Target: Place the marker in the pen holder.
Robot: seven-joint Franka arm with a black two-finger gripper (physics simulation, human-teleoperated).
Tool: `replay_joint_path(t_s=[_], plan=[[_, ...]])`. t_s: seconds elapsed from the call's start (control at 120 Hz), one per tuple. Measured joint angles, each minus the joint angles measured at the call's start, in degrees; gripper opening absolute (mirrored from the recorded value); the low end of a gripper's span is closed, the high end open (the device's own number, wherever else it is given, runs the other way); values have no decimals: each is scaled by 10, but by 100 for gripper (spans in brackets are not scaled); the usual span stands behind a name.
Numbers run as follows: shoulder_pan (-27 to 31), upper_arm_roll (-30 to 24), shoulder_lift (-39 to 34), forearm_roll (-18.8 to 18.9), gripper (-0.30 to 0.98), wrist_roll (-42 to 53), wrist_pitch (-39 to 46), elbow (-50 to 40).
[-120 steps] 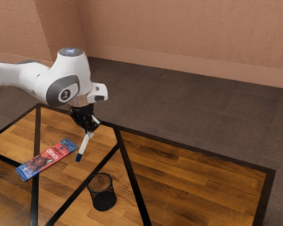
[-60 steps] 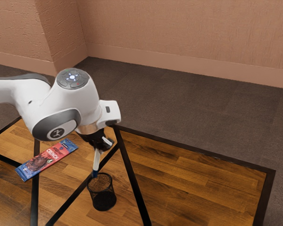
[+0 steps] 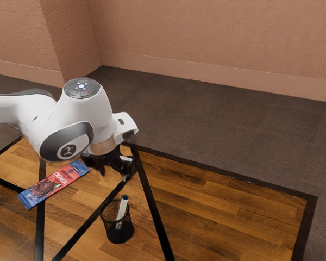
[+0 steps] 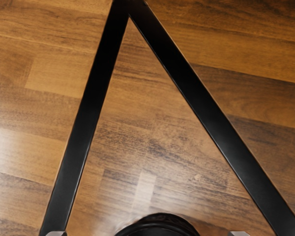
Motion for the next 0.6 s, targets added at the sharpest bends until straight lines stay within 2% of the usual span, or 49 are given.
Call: replay_joint_path(t_s=[0.125, 0.217, 0.333, 0.442, 0.6], plan=[[19, 50, 91, -2, 54, -1, -59, 180], [18, 79, 143, -4, 59, 19, -147, 324], [28, 101, 178, -6, 63, 47, -258, 450], [50, 105, 200, -4, 65, 78, -337, 512], [24, 136, 197, -5, 67, 117, -402, 532]])
